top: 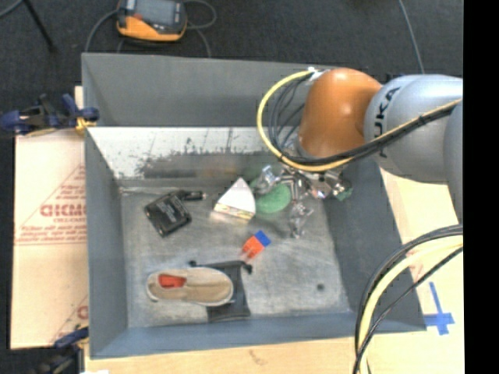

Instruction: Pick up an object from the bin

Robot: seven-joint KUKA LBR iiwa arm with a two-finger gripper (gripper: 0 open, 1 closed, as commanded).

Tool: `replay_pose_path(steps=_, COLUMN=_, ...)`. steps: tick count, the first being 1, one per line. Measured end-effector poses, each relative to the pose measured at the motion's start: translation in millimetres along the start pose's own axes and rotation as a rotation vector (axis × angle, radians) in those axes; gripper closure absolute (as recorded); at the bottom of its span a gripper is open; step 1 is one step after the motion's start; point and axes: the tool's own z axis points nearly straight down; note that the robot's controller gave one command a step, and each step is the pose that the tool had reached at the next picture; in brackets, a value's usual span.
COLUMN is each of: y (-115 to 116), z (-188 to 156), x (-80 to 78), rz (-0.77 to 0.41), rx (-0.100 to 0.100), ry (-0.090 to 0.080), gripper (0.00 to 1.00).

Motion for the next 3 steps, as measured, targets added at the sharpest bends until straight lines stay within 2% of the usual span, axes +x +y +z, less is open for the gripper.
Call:
replay_pose_path(steps=1, y=9, z=14, x=-27.8, rz=-0.022, rx=0.003, ry=-0.011, gripper=1.0)
replay_pose_path(steps=2, y=9, z=14, x=-27.8, rz=-0.021, rx=0.003, ry=-0.012, gripper=1.0)
replay_pose_path(steps=3, y=5, z=-76, x=-31.1, rz=-0.019, rx=0.001, ry=-0.003, gripper=1.0)
